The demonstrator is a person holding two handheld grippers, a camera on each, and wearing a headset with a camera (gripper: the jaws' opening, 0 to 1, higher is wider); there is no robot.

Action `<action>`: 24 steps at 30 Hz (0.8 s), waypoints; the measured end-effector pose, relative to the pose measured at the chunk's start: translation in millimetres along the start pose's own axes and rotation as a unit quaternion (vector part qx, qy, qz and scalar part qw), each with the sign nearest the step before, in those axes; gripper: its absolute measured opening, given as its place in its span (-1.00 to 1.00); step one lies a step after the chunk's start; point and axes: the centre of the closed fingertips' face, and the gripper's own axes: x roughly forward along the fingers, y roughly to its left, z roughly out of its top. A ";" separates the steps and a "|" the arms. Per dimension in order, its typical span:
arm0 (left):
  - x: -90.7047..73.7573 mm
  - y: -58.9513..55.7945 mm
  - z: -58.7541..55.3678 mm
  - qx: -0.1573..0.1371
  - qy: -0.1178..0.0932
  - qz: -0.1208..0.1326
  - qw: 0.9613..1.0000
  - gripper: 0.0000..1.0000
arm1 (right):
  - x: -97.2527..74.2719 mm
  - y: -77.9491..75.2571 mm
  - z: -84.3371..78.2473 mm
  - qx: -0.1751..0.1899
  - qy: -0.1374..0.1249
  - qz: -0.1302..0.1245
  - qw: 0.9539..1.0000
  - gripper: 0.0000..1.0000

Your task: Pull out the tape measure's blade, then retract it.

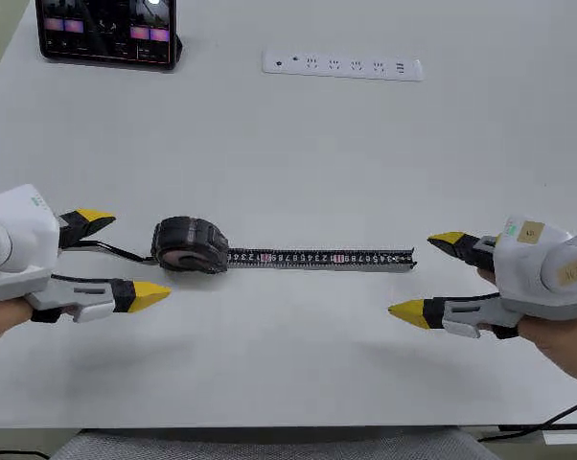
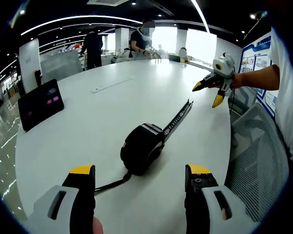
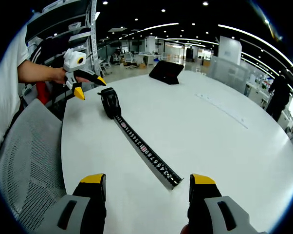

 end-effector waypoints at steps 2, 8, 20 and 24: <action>-2.1 -1.3 -0.8 -0.004 -0.004 0.002 1.000 0.47 | -1.4 2.3 0.5 0.003 -0.005 -0.003 1.000 0.41; -9.2 -5.7 -4.1 -0.015 -0.017 0.008 1.000 0.54 | -5.7 8.2 -0.3 0.010 -0.010 -0.005 1.000 0.46; -23.8 -15.2 -16.6 -0.038 -0.024 0.024 0.999 0.58 | -14.5 13.2 -8.3 0.017 -0.015 -0.013 1.000 0.49; -27.8 -17.5 -21.3 -0.049 -0.028 0.023 0.998 0.61 | -17.4 16.8 -11.6 0.020 -0.020 -0.017 0.999 0.48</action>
